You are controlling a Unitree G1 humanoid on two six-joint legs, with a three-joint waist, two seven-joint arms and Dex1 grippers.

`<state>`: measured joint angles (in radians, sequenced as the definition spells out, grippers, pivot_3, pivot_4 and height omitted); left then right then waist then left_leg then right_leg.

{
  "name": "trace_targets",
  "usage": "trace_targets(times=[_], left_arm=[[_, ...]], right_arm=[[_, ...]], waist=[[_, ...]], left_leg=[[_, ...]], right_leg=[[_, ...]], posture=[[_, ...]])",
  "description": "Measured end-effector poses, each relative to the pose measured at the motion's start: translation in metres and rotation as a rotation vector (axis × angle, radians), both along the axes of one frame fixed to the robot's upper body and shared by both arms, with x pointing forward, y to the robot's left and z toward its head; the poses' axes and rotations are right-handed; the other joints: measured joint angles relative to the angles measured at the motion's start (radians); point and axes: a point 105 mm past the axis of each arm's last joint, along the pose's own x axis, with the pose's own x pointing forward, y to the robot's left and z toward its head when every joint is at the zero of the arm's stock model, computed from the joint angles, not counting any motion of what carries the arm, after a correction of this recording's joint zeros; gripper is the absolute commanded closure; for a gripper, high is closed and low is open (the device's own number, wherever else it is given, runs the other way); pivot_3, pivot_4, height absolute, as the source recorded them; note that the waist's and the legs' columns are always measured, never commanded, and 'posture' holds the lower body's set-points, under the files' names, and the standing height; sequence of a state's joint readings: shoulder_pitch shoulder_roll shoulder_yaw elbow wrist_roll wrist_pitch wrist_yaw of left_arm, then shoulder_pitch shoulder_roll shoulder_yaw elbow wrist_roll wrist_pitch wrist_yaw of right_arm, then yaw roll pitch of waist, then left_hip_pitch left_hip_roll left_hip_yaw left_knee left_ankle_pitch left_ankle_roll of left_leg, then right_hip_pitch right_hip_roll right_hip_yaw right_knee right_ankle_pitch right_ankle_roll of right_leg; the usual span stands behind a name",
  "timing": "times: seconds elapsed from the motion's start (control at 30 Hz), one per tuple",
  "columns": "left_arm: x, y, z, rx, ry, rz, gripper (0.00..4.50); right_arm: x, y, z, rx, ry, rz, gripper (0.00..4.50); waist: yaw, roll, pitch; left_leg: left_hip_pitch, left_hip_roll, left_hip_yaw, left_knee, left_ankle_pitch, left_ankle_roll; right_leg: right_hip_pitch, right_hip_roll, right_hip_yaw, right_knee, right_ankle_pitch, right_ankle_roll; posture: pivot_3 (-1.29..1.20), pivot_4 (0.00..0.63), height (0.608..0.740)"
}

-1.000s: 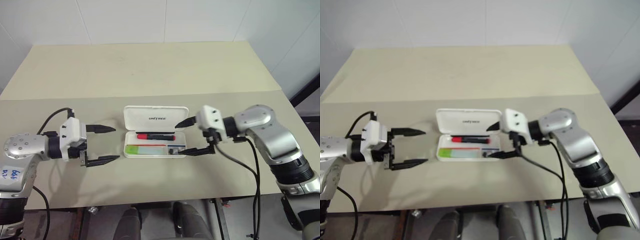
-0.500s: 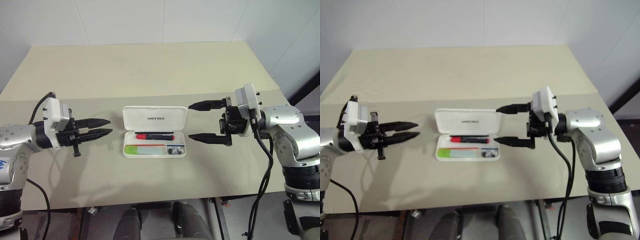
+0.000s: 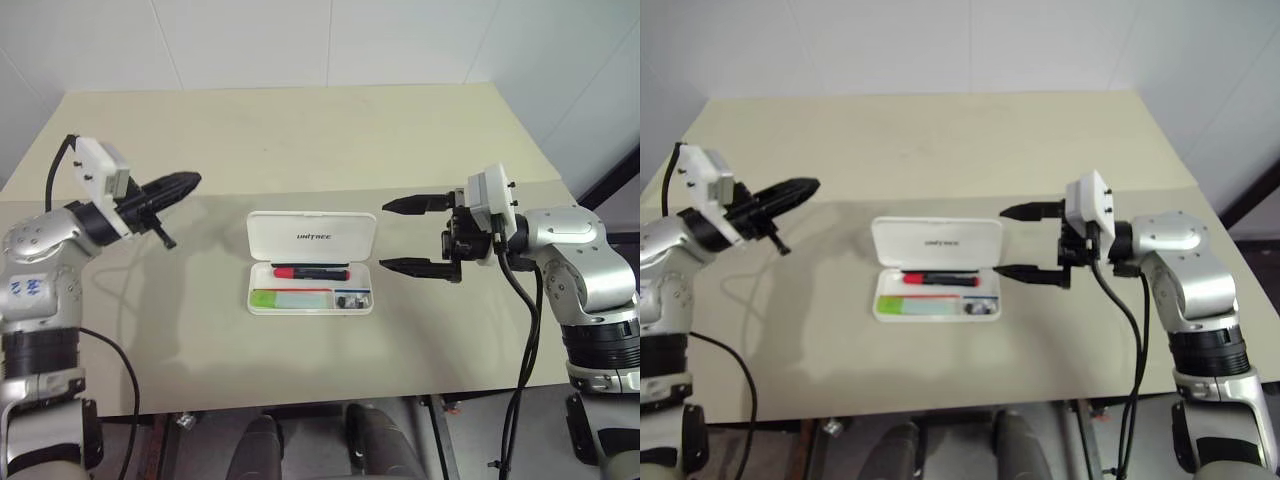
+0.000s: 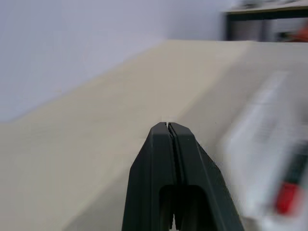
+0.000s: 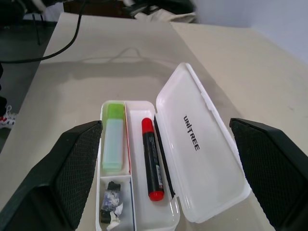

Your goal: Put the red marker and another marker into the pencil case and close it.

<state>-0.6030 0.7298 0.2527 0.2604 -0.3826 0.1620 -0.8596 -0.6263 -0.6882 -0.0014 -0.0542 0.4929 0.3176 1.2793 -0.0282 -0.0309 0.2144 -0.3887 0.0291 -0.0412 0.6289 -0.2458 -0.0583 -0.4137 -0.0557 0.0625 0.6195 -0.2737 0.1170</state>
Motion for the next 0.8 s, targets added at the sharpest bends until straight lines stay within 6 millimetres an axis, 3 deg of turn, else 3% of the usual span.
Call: trace_targets(times=[0.23,0.5,0.8], left_arm=[[0.015,-0.024,-0.048,0.018,0.139,-0.081,4.48],[0.006,-0.049,-0.060,0.043,0.183,-0.252,4.48],[-0.020,-0.063,-0.066,0.096,0.210,-0.415,4.48]], right_arm=[[0.001,0.003,-0.005,-0.017,0.024,-0.005,0.00],[0.000,0.005,-0.005,-0.016,0.026,-0.017,0.00],[-0.003,0.008,-0.004,-0.015,0.026,-0.016,0.00]], waist=[[0.000,0.000,0.000],[0.000,0.000,0.000],[0.000,0.000,0.000]], left_leg=[[-0.002,0.000,0.000,-0.001,-0.001,-0.001],[-0.001,0.000,0.000,0.000,-0.001,-0.001],[-0.001,0.000,0.000,0.000,-0.001,-0.001]], right_leg=[[-0.002,0.000,0.000,0.000,0.000,0.000],[-0.001,0.000,0.000,0.001,0.000,0.000],[-0.001,0.000,0.000,0.000,0.000,0.000]], posture=[[0.00,0.150,0.740],[0.00,0.150,0.740],[0.00,0.150,0.740]])
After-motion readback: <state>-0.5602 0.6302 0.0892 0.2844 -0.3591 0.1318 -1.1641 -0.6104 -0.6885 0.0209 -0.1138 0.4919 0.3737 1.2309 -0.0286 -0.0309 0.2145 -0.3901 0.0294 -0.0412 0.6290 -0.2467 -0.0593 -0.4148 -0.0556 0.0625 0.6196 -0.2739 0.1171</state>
